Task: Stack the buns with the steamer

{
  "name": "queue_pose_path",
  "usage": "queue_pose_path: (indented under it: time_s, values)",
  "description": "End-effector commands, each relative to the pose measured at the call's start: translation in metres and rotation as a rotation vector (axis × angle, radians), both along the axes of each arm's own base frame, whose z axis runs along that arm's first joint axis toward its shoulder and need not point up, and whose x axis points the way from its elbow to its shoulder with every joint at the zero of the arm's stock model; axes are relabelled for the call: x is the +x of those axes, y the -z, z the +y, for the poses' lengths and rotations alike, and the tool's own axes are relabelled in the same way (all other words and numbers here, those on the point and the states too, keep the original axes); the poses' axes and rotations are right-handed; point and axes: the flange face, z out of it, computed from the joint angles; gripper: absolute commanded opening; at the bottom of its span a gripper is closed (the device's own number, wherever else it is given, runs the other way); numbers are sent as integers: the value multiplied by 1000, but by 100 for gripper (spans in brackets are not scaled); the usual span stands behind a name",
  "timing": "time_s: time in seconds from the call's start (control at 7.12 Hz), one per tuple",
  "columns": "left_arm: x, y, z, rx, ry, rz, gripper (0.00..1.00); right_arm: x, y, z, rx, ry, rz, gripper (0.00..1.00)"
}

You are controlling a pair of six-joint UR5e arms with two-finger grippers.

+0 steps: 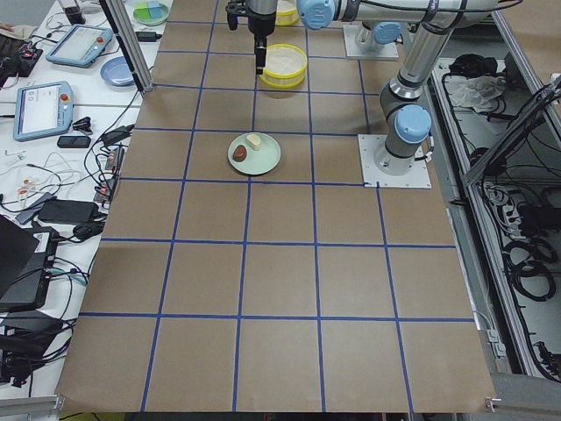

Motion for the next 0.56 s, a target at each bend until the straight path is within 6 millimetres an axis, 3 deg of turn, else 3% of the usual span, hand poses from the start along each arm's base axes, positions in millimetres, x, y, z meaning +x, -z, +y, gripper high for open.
queue_pose_path:
  time_s: [0.0, 0.28, 0.42]
  values:
    - [0, -1, 1, -1, 0, 4, 100, 0, 0, 0, 1, -1, 1, 100]
    - [1, 2, 0, 5, -2, 0, 100, 1, 4, 0, 13, -2, -5, 100]
    - [2, 2, -1, 4, -5, -1, 100, 1, 23, 3, 48, -4, -5, 100]
